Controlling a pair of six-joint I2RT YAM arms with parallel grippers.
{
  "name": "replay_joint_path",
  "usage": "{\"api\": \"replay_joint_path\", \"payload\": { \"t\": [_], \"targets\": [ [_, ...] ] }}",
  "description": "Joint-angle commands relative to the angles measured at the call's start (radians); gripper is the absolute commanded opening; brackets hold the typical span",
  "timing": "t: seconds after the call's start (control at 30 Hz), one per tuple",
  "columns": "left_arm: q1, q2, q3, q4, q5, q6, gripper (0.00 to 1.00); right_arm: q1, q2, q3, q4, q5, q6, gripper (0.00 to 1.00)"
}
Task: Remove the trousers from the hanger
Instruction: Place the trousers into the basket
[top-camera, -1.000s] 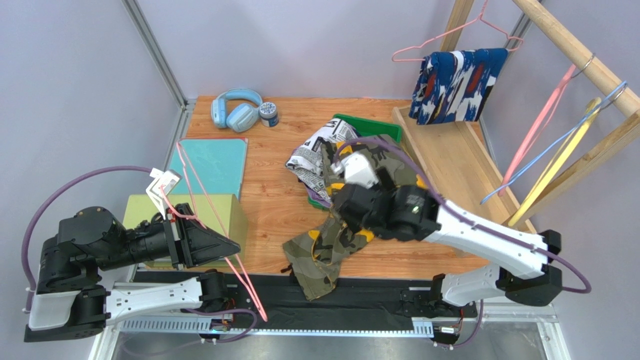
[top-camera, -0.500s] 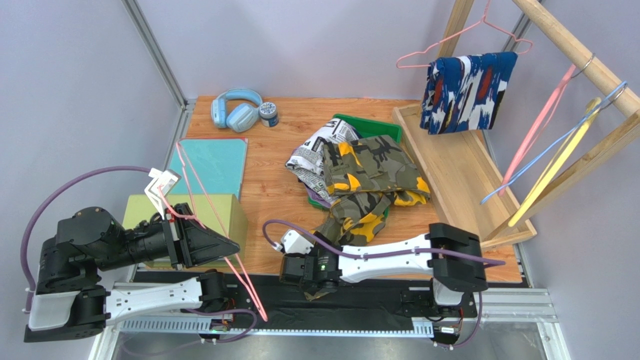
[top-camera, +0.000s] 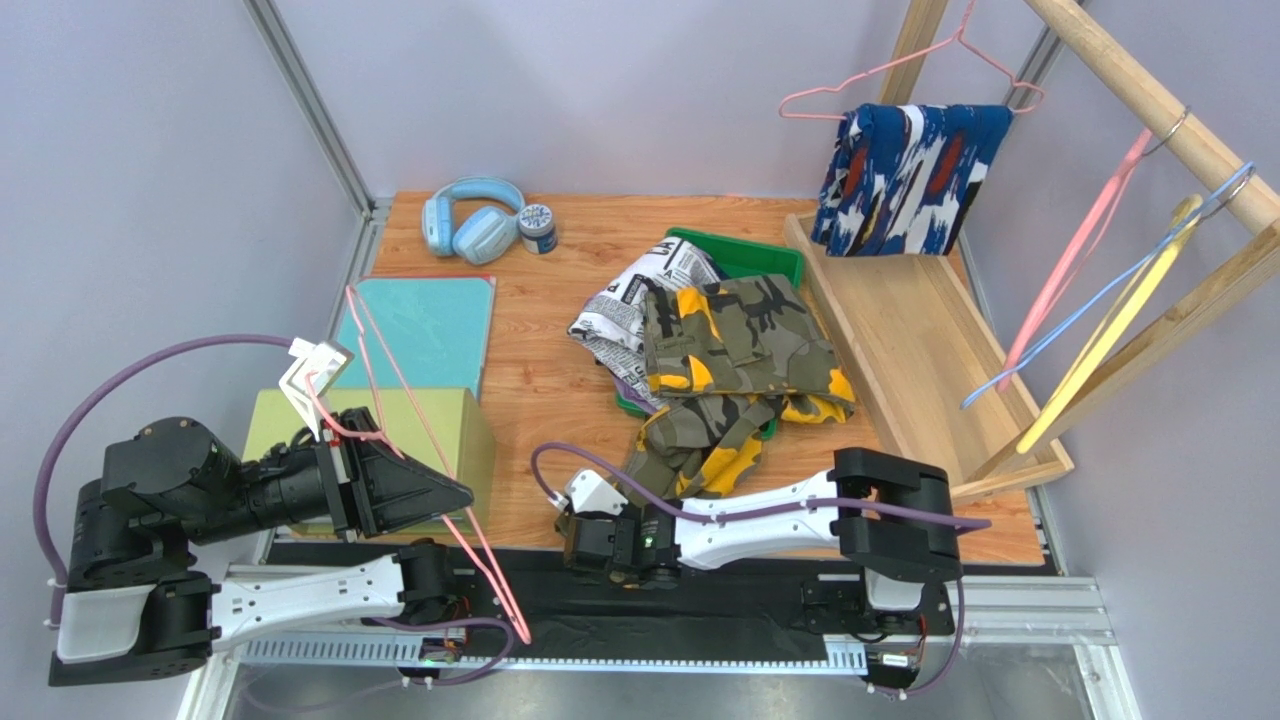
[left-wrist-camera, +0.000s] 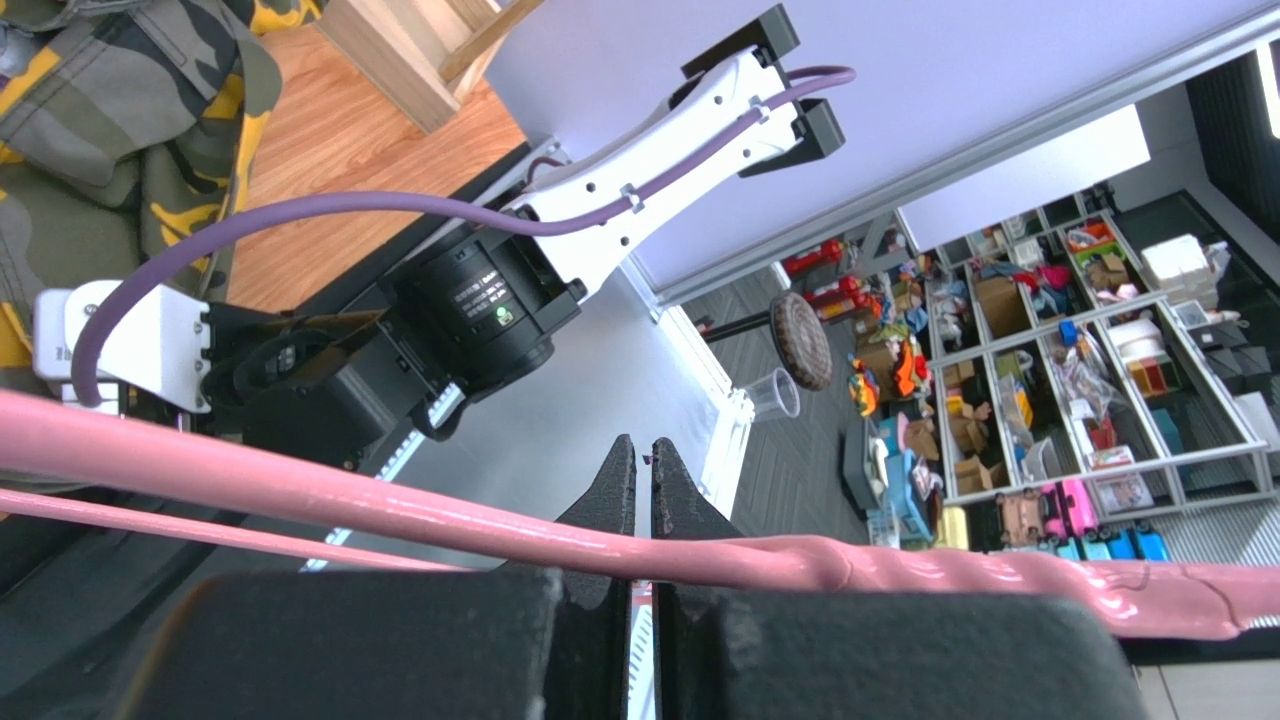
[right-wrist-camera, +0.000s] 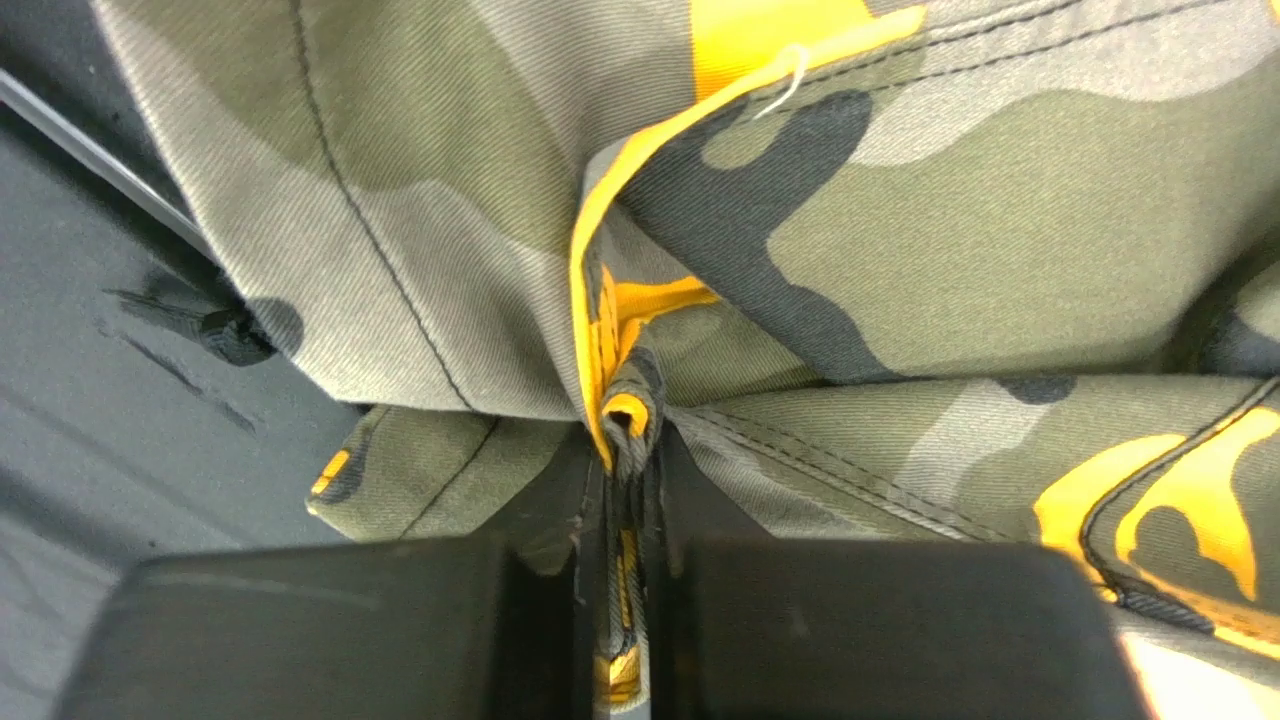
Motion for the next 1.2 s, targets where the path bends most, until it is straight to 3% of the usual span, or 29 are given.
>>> {"api": "replay_joint_path", "payload": {
  "t": [0.0, 0.13, 0.3, 0.47, 0.73, 0.9, 1.0, 1.03, 1.13, 1.17],
  "targets": [
    [-0.002, -0.001, 0.015, 0.035, 0.003, 0.003, 0.0, -0.028, 0.009, 0.032, -0.001, 0.141, -0.029, 0.0],
    [-0.002, 0.013, 0.023, 0.035, 0.009, 0.007, 0.0, -0.088, -0.124, 0.129, -0.023, 0.198, -0.128, 0.0],
    [-0.002, 0.013, 0.023, 0.032, 0.007, 0.001, 0.0, -0.264, -0.32, 0.235, 0.014, 0.074, -0.235, 0.0],
    [-0.002, 0.007, 0.019, 0.03, -0.003, 0.003, 0.0, -0.504, -0.373, 0.377, 0.049, -0.075, -0.291, 0.0],
    [-0.002, 0.013, 0.038, 0.012, -0.014, 0.018, 0.0, -0.847, -0.234, 0.419, 0.065, -0.18, -0.248, 0.0],
    [-0.002, 0.012, 0.021, 0.023, 0.004, 0.006, 0.0, -0.912, -0.066, 0.352, 0.069, -0.163, -0.216, 0.0],
    [-0.002, 0.015, 0.009, 0.035, 0.013, 0.001, 0.0, -0.912, 0.055, 0.407, -0.021, -0.189, -0.199, 0.0],
    [-0.002, 0.018, 0.007, 0.039, 0.016, 0.001, 0.0, -0.91, 0.07, 0.418, -0.043, -0.19, -0.195, 0.03],
    [-0.002, 0.038, 0.0, 0.061, 0.038, 0.001, 0.0, -0.906, 0.055, 0.462, -0.107, -0.16, -0.187, 0.28],
    [-0.002, 0.05, -0.005, 0.073, 0.044, 0.001, 0.0, -0.906, 0.022, 0.473, -0.124, -0.155, -0.189, 0.45]
  ]
}}
